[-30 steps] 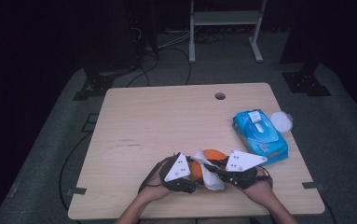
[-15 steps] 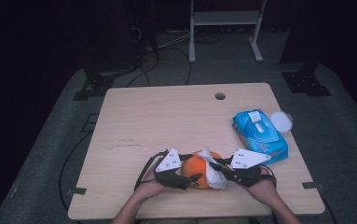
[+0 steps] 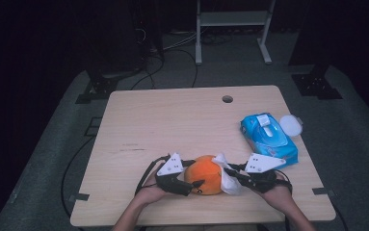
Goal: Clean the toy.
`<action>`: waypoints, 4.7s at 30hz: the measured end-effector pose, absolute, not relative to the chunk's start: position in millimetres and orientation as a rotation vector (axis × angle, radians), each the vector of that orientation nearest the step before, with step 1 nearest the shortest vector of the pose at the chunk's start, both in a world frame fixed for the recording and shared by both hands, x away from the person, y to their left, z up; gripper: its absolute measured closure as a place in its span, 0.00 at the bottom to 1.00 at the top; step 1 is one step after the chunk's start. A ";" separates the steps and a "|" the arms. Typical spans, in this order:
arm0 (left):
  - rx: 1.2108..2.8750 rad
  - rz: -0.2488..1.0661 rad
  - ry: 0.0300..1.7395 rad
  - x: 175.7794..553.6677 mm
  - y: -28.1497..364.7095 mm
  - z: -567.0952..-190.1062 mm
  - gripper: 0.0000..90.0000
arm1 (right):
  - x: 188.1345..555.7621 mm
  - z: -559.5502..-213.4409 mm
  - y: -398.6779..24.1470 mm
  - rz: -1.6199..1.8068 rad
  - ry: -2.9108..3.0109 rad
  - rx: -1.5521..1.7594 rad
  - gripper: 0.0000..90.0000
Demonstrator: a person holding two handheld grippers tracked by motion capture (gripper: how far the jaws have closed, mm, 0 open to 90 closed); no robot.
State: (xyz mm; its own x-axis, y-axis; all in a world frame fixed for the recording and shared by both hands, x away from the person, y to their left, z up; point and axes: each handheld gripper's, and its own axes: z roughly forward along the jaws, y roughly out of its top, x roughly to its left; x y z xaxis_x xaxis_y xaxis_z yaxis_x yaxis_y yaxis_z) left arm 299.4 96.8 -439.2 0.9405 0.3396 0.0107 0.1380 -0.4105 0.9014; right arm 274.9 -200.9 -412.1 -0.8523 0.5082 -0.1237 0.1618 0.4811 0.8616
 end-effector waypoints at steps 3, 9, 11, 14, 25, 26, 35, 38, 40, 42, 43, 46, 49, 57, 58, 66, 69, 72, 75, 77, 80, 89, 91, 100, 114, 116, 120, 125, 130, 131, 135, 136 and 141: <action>1.993 0.199 0.345 299.1 94.8 -433.4 0.25 | 274.9 -413.0 -201.7 1.350 2.377 0.584 0.90; 2.023 0.249 0.349 300.2 89.3 -434.9 0.21 | 270.8 -411.2 -189.9 1.345 2.377 0.533 0.90; 2.026 0.249 0.350 301.3 92.5 -436.6 0.26 | 272.7 -411.1 -193.3 1.357 2.382 0.540 0.90; 2.033 0.246 0.366 302.9 97.1 -438.7 0.27 | 275.6 -413.1 -199.3 1.353 2.388 0.564 0.90; 2.071 0.252 0.310 295.6 94.4 -437.7 0.26 | 276.2 -412.4 -195.7 1.359 2.402 0.551 0.90; 2.078 0.250 0.303 295.4 94.6 -436.8 0.25 | 275.9 -412.9 -196.2 1.370 2.408 0.549 0.90; 2.073 0.278 0.376 300.7 83.0 -438.1 0.15 | 274.3 -411.2 -193.5 1.370 2.391 0.544 0.90; 2.069 0.284 0.375 300.6 84.5 -439.1 0.17 | 273.2 -409.0 -187.6 1.380 2.383 0.523 0.90; 2.066 0.278 0.373 300.4 87.7 -439.7 0.21 | 273.5 -408.7 -184.6 1.377 2.385 0.504 0.90; 2.063 0.268 0.368 300.2 90.8 -440.2 0.23 | 275.1 -409.4 -186.9 1.387 2.394 0.516 0.90; 2.064 0.268 0.363 300.3 91.5 -440.2 0.23 | 276.3 -410.2 -189.7 1.384 2.397 0.525 0.90; 2.061 0.262 0.352 300.0 92.8 -440.8 0.24 | 278.7 -414.7 -197.9 1.374 2.394 0.558 0.90; 2.068 0.256 0.349 300.2 94.9 -441.9 0.24 | 280.3 -417.4 -203.3 1.331 2.390 0.591 0.90; 2.030 0.162 0.405 307.1 97.3 -435.3 0.08 | 280.8 -416.4 -198.3 1.396 2.408 0.570 0.90; 2.032 0.161 0.418 308.4 95.3 -435.7 0.07 | 280.6 -415.9 -198.8 1.405 2.407 0.575 0.90; 1.967 0.452 0.346 297.6 82.0 -431.6 0.34 | 286.8 -406.0 -195.0 1.497 2.331 0.602 0.90; 1.977 0.496 0.330 298.0 74.5 -433.4 0.33 | 288.2 -402.6 -194.1 1.493 2.308 0.603 0.90; 1.978 0.405 0.348 302.5 77.8 -438.9 0.24 | 290.7 -411.0 -197.5 1.453 2.338 0.617 0.90; 1.927 0.261 0.430 309.7 86.8 -437.0 0.13 | 292.0 -420.0 -203.9 1.443 2.357 0.646 0.90; 1.876 0.181 0.473 312.8 91.9 -438.0 0.13 | 290.3 -422.2 -206.0 1.440 2.358 0.648 0.90; 1.888 0.204 0.462 311.0 93.7 -438.7 0.27 | 286.2 -423.1 -204.4 1.434 2.363 0.633 0.90; 1.935 0.218 0.363 305.5 93.7 -436.2 0.24 | 285.1 -411.7 -190.1 1.478 2.351 0.559 0.90; 1.927 0.182 0.476 312.7 97.5 -434.6 0.13 | 286.1 -414.8 -195.6 1.462 2.354 0.589 0.90; 1.993 0.187 0.382 307.7 92.0 -437.6 0.32 | 281.3 -407.9 -190.5 1.531 2.373 0.553 0.90; 1.959 0.152 0.436 309.6 91.0 -439.4 0.29 | 274.7 -405.8 -179.9 1.413 2.347 0.501 0.90; 1.962 0.195 0.396 306.2 90.1 -434.8 0.34 | 277.1 -405.7 -183.4 1.422 2.353 0.509 0.90; 1.962 0.261 0.311 300.5 84.5 -426.3 0.38 | 275.9 -400.8 -189.5 1.450 2.336 0.532 0.90; 1.993 0.225 0.353 303.3 84.8 -429.7 0.24 | 275.9 -401.9 -187.5 1.431 2.366 0.510 0.90; 1.938 0.105 0.451 313.2 91.4 -437.7 0.14 | 281.4 -407.9 -193.5 1.419 2.382 0.541 0.90; 1.934 0.103 0.453 313.0 91.6 -438.2 0.16 | 281.7 -407.5 -195.2 1.415 2.376 0.548 0.90; 1.945 0.183 0.393 305.3 85.5 -435.9 0.34 | 277.4 -403.4 -190.6 1.439 2.358 0.541 0.90; 1.957 0.203 0.361 302.5 82.3 -433.5 0.35 | 275.2 -401.7 -187.0 1.454 2.355 0.521 0.90; 1.965 0.214 0.367 302.0 79.8 -433.6 0.21 | 274.8 -399.7 -184.2 1.441 2.362 0.493 0.90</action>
